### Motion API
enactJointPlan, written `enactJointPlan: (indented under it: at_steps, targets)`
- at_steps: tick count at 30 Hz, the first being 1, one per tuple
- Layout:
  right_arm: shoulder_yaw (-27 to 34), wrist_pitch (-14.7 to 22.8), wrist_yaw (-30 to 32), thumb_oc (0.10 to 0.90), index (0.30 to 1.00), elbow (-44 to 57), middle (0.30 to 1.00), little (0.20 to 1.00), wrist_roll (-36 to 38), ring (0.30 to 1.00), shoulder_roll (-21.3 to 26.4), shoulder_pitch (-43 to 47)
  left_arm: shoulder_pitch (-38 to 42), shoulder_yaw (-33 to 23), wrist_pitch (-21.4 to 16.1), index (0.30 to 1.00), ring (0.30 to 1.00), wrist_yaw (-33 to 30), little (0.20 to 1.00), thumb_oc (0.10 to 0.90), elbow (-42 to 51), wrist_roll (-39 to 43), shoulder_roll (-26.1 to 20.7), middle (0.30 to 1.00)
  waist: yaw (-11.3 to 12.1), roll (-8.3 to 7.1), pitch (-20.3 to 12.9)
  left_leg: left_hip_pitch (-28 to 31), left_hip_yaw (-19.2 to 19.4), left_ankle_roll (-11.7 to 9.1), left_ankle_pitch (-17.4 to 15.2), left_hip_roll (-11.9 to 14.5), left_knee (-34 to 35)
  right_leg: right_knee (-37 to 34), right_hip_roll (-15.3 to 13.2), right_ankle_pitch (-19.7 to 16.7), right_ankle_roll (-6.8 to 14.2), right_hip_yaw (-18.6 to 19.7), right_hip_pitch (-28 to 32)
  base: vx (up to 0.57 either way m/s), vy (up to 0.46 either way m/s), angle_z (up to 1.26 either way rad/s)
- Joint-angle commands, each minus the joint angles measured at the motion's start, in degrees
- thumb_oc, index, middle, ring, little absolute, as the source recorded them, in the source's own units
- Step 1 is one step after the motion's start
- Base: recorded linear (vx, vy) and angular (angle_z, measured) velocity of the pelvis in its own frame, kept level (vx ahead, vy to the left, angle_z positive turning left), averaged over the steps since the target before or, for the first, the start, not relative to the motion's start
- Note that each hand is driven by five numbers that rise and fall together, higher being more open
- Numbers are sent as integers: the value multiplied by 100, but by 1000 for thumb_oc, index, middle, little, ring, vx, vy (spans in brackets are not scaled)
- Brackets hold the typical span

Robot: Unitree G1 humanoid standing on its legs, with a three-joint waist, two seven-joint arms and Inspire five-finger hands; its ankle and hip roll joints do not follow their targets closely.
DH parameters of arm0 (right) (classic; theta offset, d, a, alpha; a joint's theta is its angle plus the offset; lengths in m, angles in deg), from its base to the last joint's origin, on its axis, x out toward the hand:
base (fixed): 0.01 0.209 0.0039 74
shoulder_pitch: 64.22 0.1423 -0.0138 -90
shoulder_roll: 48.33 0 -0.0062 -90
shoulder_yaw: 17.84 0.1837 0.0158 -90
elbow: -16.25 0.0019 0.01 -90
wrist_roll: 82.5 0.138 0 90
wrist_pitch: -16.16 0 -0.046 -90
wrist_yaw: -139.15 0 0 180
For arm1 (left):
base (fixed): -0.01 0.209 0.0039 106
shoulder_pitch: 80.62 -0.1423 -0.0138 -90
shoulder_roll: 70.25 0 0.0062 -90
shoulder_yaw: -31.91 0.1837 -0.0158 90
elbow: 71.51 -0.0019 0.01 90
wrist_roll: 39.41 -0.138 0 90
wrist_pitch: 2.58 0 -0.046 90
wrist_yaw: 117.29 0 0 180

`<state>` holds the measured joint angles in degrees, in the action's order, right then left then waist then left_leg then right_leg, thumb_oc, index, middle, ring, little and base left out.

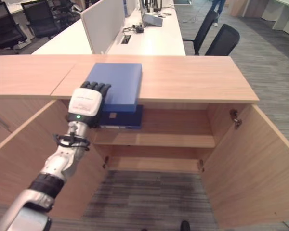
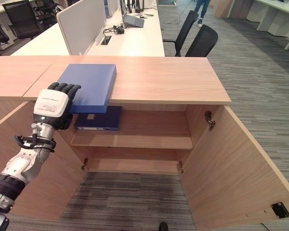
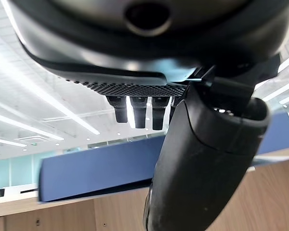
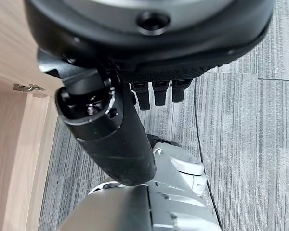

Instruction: Put the empty folder in the office cabinet

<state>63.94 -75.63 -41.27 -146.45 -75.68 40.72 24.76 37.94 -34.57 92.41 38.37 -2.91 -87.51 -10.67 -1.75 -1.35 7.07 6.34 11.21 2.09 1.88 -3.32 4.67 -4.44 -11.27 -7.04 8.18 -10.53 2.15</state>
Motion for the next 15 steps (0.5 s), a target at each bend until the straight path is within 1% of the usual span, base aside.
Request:
enactJointPlan:
  at_steps: [1,15]
  targets:
    - [-322,12,13,800,900,-392,900,900,-131,900,172,217,1295,-151,239,900,900,-335,900,800,-269,-147,-448,900,-11,-140,-232,85,-165,92,-966,-294,33,619,-684,-149,638,-283,-138,11,2,-8]
    - [-241,-9,47,800,900,-477,900,900,-60,900,182,260,1025,-70,207,900,900,-233,900,800,-668,-16,-267,900,1,-135,-233,175,-184,123,-1017,-326,33,698,-720,-53,644,-270,-112,3,1,-2]
